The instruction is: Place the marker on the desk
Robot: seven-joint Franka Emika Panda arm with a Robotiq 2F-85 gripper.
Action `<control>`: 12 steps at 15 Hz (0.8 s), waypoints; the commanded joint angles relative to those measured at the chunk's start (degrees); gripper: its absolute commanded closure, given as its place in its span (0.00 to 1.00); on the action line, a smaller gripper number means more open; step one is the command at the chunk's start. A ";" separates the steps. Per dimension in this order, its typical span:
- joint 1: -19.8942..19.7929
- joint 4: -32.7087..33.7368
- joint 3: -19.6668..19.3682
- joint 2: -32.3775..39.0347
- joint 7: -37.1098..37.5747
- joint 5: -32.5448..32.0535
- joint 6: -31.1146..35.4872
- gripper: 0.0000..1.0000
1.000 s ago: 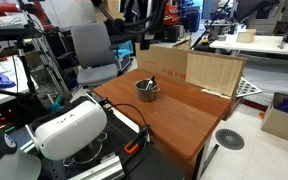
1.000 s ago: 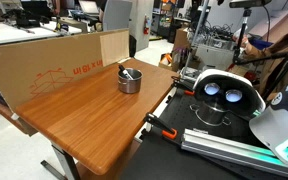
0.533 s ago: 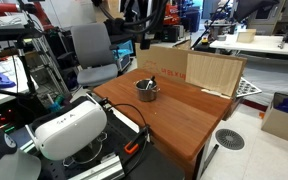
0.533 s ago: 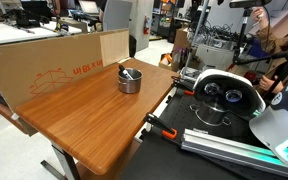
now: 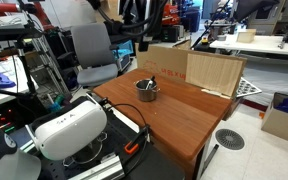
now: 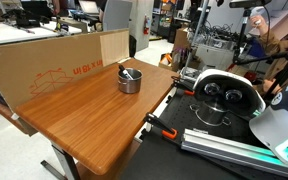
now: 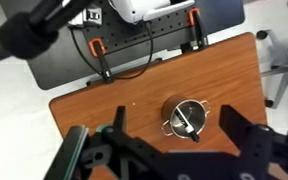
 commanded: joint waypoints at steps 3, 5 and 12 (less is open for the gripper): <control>0.14 0.30 3.76 4.87 2.13 4.63 3.07 0.00; 0.72 -0.04 5.78 6.99 4.86 5.80 7.39 0.00; 3.62 2.11 13.05 17.15 16.97 1.46 18.31 0.00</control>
